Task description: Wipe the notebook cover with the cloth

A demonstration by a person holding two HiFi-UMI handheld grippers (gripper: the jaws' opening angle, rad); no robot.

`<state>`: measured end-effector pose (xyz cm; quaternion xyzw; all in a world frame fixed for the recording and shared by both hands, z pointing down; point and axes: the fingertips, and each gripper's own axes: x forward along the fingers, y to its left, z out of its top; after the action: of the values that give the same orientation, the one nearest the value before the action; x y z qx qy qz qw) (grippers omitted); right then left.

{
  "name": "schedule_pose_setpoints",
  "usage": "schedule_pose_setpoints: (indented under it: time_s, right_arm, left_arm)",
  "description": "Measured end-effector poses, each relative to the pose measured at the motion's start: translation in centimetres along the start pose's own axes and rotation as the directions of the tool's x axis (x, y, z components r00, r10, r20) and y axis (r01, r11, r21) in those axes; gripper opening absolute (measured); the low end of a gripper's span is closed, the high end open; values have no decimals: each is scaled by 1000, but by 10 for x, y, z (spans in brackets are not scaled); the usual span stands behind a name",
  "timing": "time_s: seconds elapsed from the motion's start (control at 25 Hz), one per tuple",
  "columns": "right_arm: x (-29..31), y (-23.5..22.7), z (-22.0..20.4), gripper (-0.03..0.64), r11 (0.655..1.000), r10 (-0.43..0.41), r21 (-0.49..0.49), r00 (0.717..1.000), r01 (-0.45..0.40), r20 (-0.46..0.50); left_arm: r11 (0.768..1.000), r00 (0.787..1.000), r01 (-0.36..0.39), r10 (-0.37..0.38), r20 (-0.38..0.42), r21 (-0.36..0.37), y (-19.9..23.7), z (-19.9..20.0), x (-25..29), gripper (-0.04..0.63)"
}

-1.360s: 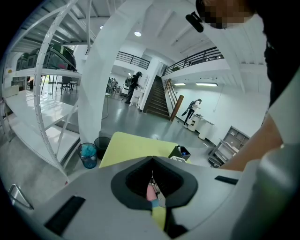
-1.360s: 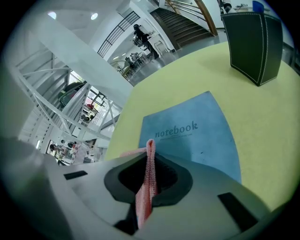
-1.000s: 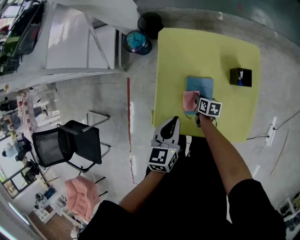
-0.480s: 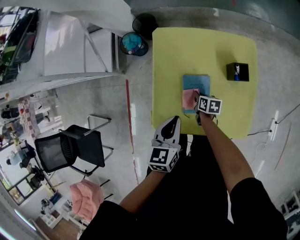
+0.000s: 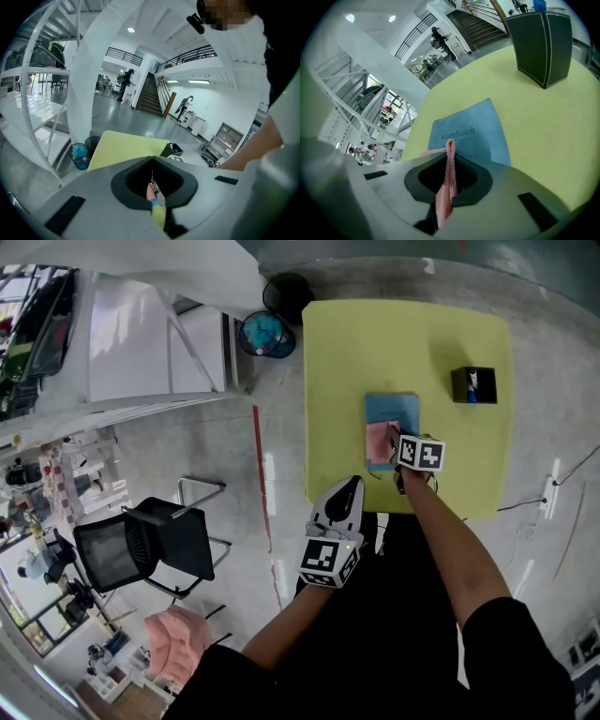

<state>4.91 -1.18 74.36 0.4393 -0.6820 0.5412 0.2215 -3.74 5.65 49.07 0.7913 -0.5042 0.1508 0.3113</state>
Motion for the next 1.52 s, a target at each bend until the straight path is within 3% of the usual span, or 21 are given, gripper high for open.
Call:
schedule_pose_setpoints:
  time_s: [0.6,0.92,1.52]
  right_arm:
    - [-7,-13,3,37,1000,-18,23,1000,17,9]
    - [-10,-19,5,37,1000,-9,-13,1000,9,4]
    - [-22,-41,4,37,1000,1,7,1000,-1,9]
  left_arm:
    - [999,999,39,-39,-17,10,-6,2,10,15]
    - [999,998,46,-46,-31,12,-10,0,20,15]
    - [997,996,75,-73,-48,31,-39,0,37,15]
